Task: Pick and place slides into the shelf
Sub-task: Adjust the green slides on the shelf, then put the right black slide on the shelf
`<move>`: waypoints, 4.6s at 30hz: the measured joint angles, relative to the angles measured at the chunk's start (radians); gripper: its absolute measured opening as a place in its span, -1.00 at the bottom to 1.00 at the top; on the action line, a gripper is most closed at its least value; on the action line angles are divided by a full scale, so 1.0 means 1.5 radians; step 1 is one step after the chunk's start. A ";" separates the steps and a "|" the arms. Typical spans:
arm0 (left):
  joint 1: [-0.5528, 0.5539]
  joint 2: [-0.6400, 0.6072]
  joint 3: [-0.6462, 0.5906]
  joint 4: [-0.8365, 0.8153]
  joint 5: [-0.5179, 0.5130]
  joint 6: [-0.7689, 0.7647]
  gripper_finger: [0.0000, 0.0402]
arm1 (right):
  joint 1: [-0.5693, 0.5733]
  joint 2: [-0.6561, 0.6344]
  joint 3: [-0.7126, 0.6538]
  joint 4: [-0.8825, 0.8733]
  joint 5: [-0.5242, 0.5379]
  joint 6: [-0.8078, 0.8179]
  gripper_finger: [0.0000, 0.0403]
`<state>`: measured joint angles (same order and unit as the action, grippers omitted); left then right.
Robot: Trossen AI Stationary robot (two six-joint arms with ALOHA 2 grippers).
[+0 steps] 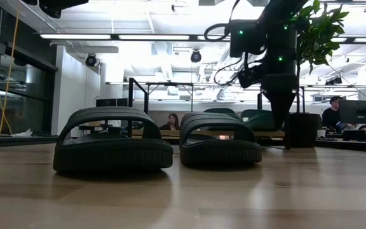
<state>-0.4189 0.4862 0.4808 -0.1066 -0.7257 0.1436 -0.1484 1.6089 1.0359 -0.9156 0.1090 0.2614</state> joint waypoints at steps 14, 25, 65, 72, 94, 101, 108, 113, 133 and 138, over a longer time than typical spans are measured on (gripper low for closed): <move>0.000 0.000 0.000 0.000 0.000 0.000 -0.04 | 0.012 0.000 0.086 0.169 -0.039 -0.148 -0.17; 0.000 0.000 0.000 0.000 0.000 0.000 -0.04 | -0.091 0.026 0.187 0.225 -0.067 -0.250 -0.17; 0.000 0.000 0.000 0.000 0.000 0.005 -0.04 | -0.181 0.287 0.456 0.036 -0.031 -0.403 -0.17; 0.000 0.000 0.000 0.000 0.000 0.005 -0.04 | -0.184 0.287 0.455 0.083 -0.029 -0.418 -0.17; 0.000 0.000 0.000 0.000 0.000 0.006 -0.04 | -0.196 0.305 0.456 -0.013 0.092 -0.380 -0.17; 0.000 0.000 0.000 0.000 0.000 0.006 -0.04 | -0.196 0.305 0.456 -0.001 0.078 -0.378 -0.17; 0.000 0.000 0.000 0.000 0.000 0.006 -0.04 | -0.192 0.306 0.455 0.068 0.002 -0.384 -0.17; 0.000 0.000 0.000 0.000 0.000 0.006 -0.04 | -0.175 0.306 0.455 0.117 -0.011 -0.398 -0.17; 0.000 0.000 0.000 -0.002 0.000 0.004 -0.04 | -0.075 0.284 0.648 0.016 0.019 -0.367 -0.17; 0.000 0.000 0.000 -0.007 0.000 0.002 -0.04 | -0.052 0.284 0.685 -0.032 0.030 -0.360 -0.17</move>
<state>-0.4188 0.4866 0.4805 -0.1169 -0.7258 0.1462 -0.2257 2.0342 2.0629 -0.9634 0.1547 -0.2790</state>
